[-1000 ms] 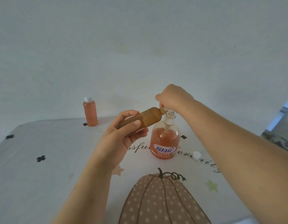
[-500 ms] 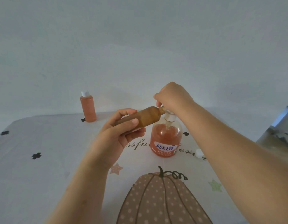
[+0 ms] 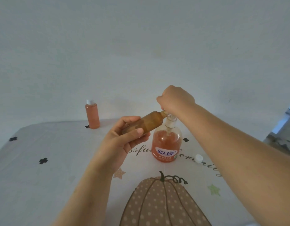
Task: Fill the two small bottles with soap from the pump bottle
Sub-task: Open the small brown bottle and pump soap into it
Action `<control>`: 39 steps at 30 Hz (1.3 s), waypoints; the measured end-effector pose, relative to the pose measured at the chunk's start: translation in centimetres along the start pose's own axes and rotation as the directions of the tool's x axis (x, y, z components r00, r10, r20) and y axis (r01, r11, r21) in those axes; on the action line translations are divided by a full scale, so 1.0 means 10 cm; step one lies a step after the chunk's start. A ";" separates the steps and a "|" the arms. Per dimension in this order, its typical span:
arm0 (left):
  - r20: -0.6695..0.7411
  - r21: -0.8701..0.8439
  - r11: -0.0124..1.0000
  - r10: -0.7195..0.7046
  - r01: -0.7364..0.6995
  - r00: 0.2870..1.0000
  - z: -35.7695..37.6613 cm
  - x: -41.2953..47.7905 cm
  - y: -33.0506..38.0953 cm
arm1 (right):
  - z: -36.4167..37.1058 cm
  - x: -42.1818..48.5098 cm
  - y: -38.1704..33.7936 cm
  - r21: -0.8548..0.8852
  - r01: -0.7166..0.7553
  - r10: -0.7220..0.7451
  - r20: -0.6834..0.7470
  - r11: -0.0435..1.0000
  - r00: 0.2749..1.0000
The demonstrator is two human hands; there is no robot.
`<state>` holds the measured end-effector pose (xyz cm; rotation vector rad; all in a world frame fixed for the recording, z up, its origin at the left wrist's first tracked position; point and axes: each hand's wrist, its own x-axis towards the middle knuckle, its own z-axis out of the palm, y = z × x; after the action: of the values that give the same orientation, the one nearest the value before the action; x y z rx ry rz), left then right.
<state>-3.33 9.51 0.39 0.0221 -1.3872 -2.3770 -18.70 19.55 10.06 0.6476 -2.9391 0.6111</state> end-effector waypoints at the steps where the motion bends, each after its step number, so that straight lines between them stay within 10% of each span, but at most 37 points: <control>1: -0.002 -0.002 1.000 -0.004 0.004 1.000 0.00 0.00 0.00 | 0.00 0.00 -0.01 -0.001 -0.006 0.006 0.006 1.000 1.000; 39: -0.037 0.045 0.999 -0.019 0.021 0.999 -0.01 0.06 -0.03 | 0.10 0.03 0.04 0.062 -0.063 0.056 0.101 0.996 0.993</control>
<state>-3.94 9.42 0.18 0.0918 -1.4298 -2.3491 -19.10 19.41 9.04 0.6157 -3.0520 0.7031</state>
